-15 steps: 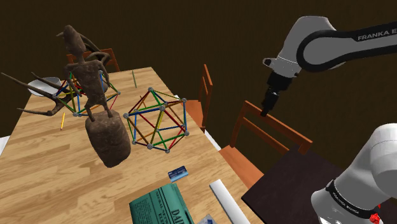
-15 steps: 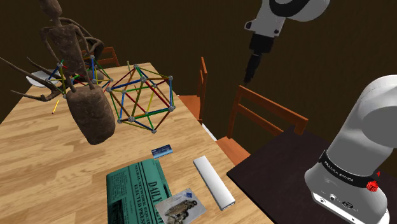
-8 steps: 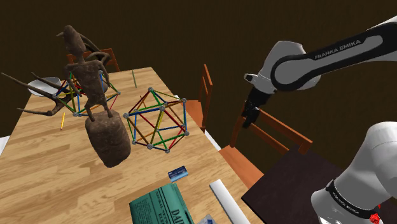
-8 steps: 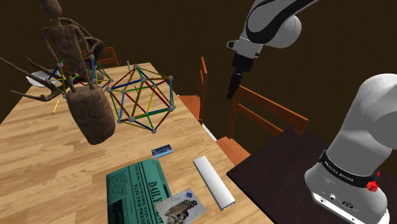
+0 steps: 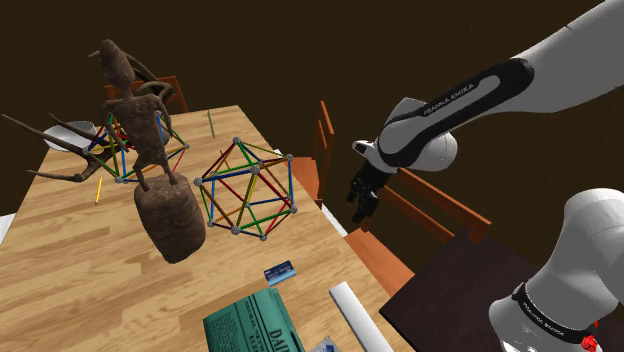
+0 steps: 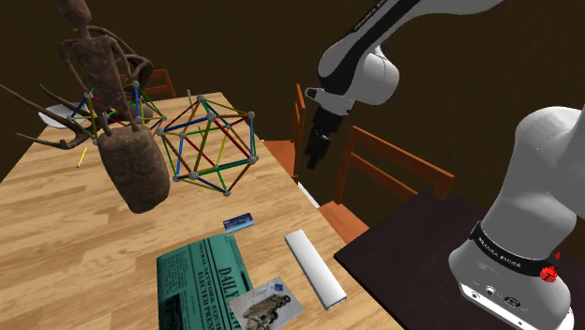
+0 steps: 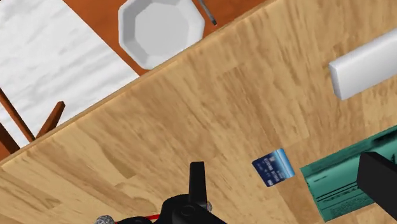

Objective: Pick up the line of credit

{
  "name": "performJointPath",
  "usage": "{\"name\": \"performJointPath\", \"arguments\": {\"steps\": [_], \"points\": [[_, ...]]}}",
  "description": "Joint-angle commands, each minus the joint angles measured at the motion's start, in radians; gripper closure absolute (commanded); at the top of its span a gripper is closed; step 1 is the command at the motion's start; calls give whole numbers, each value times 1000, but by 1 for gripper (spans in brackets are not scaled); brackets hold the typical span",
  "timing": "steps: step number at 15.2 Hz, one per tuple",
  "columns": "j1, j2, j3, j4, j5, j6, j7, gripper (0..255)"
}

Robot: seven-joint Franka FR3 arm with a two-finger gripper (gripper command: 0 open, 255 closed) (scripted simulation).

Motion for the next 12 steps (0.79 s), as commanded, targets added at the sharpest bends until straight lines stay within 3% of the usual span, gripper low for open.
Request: {"name": "performJointPath", "arguments": {"steps": [1, 6, 12], "points": [[35, 72, 3, 32, 137, 27, -153, 0], [51, 253, 76, 158, 417, 44, -471, 0], [40, 441, 179, 319, 629, 43, -762, 0]]}}
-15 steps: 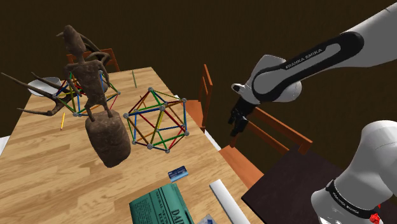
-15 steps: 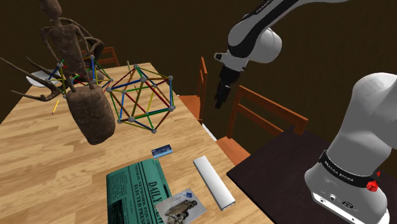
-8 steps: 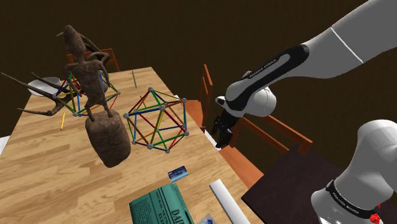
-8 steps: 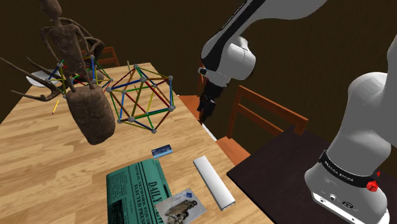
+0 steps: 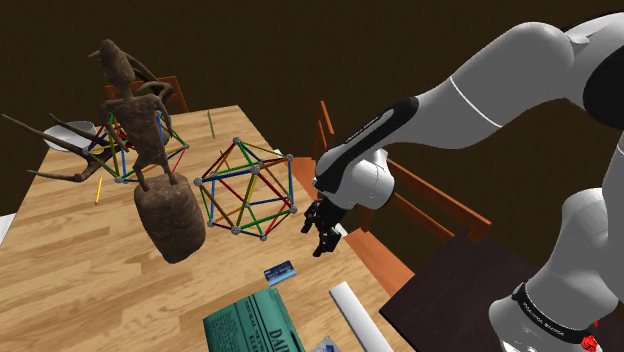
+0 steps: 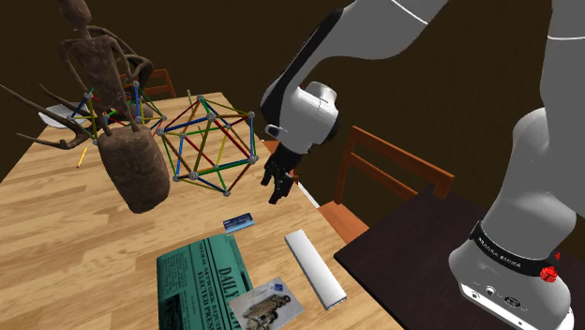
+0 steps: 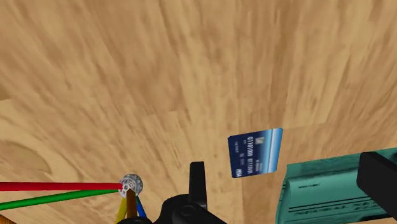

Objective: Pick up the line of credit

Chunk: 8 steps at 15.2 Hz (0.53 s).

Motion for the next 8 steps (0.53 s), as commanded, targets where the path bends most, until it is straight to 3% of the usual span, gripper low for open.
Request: {"name": "performJointPath", "arguments": {"steps": [1, 8], "points": [[-5, 56, 31, 52, 57, -3, -92, 0], [-16, 184, 84, 151, 164, 7, -251, 0]]}}
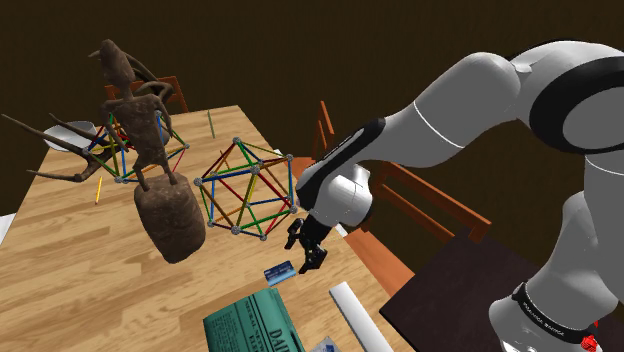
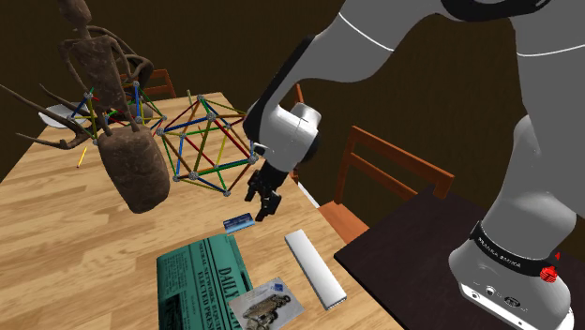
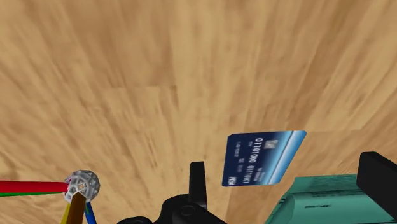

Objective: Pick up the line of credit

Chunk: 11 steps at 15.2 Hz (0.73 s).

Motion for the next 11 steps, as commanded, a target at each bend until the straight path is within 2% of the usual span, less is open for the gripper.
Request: {"name": "performJointPath", "arguments": {"steps": [1, 5, 6, 11], "points": [[-5, 30, 9, 16, 29, 6, -32, 0], [-11, 64, 17, 34, 60, 12, -69, 0], [-11, 62, 18, 32, 62, 13, -70, 255], [-12, 61, 18, 30, 64, 13, -72, 255]]}}
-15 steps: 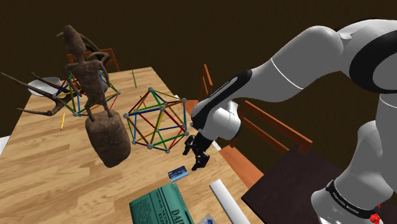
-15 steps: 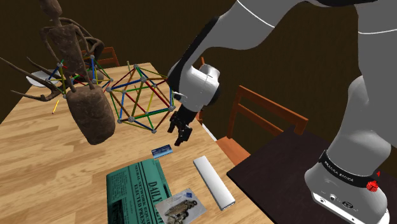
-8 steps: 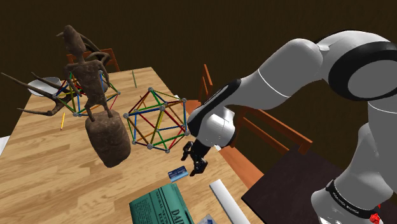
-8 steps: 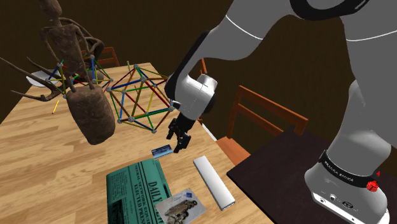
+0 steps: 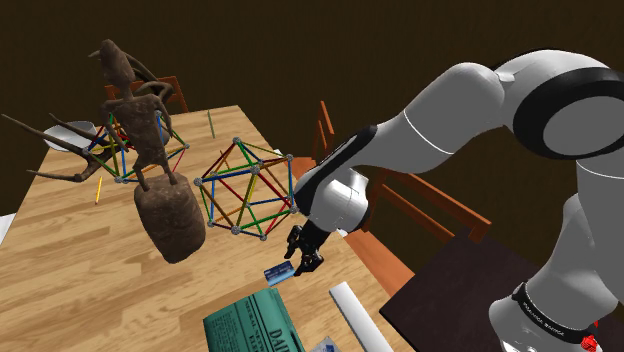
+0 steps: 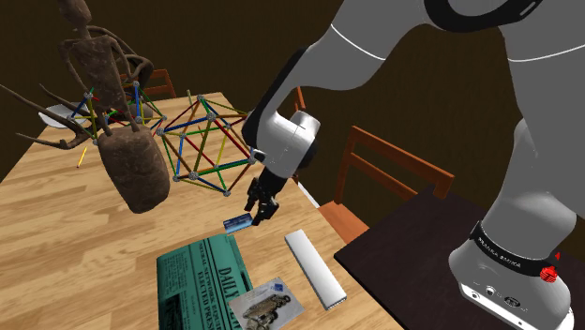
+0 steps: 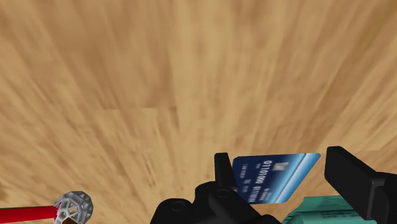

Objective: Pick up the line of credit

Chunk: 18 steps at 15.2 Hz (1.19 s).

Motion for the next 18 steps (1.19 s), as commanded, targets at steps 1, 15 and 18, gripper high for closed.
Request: {"name": "performJointPath", "arguments": {"steps": [1, 15, 18], "points": [[1, 10, 1, 0, 1, 3, 0, 255], [30, -133, -39, -67, -145, -28, 163, 255], [38, -171, -50, -82, -187, -38, 209, 255]]}}
